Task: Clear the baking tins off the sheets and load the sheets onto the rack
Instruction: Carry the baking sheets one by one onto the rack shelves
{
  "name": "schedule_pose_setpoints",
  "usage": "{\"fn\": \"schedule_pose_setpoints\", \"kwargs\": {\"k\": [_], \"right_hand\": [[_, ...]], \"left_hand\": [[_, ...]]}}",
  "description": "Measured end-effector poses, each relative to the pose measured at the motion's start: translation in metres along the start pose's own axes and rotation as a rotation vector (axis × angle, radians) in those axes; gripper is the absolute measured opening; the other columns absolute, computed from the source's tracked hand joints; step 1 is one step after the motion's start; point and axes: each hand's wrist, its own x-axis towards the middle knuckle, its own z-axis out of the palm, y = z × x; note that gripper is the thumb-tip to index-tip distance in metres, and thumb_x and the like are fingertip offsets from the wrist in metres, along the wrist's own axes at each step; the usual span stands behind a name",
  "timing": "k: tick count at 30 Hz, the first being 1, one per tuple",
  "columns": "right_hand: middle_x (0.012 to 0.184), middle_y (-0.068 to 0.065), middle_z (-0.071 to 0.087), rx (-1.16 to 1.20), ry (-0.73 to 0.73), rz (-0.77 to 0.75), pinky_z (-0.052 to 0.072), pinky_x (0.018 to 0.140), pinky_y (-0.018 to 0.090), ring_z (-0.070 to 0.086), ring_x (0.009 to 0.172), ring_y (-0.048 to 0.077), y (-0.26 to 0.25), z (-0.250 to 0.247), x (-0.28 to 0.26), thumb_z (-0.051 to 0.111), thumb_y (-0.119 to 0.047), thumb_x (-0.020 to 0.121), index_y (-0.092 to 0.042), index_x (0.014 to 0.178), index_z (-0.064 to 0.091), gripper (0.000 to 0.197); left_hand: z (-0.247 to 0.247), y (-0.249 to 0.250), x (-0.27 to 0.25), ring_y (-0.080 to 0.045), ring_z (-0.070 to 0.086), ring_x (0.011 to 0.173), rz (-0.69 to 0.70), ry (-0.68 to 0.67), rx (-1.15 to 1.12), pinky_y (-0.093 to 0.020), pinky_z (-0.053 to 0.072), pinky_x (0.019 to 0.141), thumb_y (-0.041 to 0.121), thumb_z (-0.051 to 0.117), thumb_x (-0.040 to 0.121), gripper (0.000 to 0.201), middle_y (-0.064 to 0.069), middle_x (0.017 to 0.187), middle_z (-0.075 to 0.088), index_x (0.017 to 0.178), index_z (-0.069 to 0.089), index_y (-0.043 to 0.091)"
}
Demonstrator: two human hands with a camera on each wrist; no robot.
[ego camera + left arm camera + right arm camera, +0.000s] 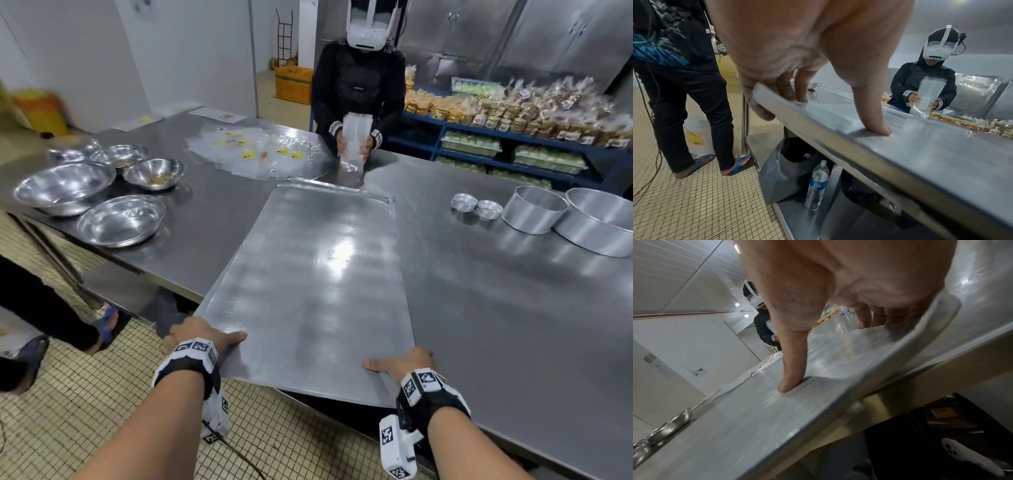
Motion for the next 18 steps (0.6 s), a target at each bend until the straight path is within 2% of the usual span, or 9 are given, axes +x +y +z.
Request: {"fn": "schedule_pose_setpoints", "kwargs": {"k": [6, 10, 14, 18], "right_hand": [[0.130, 0.017, 0.053, 0.069, 0.041, 0.078, 0.049, 0.098, 0.044, 0.054, 0.119, 0.036, -0.022, 0.033, -0.004, 0.096, -0.049, 0.019, 0.002, 0.132, 0.035, 0.138], [0.133, 0.020, 0.046, 0.054, 0.077, 0.146, 0.049, 0.098, 0.047, 0.051, 0.122, 0.038, -0.032, 0.050, -0.006, 0.097, -0.049, 0.023, 0.000, 0.135, 0.035, 0.137], [0.142, 0.023, 0.032, 0.058, 0.112, 0.197, 0.044, 0.103, 0.051, 0.041, 0.130, 0.042, -0.037, 0.062, -0.006, 0.098, -0.047, 0.027, -0.001, 0.144, 0.026, 0.145], [0.137, 0.022, 0.036, 0.018, 0.151, 0.215, 0.046, 0.099, 0.055, 0.042, 0.127, 0.044, -0.035, 0.070, -0.003, 0.095, -0.055, 0.016, -0.005, 0.139, 0.036, 0.145]], "left_hand": [[-0.016, 0.005, 0.035, -0.036, 0.046, 0.124, 0.012, -0.011, 0.014, -0.049, 0.045, 0.098, 0.076, 0.079, 0.040, 0.115, -0.020, 0.132, 0.051, 0.128, 0.054, 0.006], [-0.029, 0.008, 0.054, -0.036, 0.042, 0.130, 0.049, -0.027, 0.045, -0.046, 0.042, 0.102, 0.069, 0.082, 0.054, 0.109, -0.021, 0.139, 0.046, 0.134, 0.048, 0.003], [-0.031, 0.013, 0.070, -0.036, 0.041, 0.130, 0.066, -0.083, 0.061, -0.045, 0.042, 0.103, 0.068, 0.083, 0.055, 0.112, -0.020, 0.142, 0.042, 0.138, 0.045, 0.003], [-0.029, 0.018, 0.077, -0.034, 0.039, 0.131, 0.050, -0.137, 0.081, -0.042, 0.041, 0.104, 0.066, 0.083, 0.058, 0.112, -0.018, 0.144, 0.037, 0.141, 0.039, 0.005]]}}
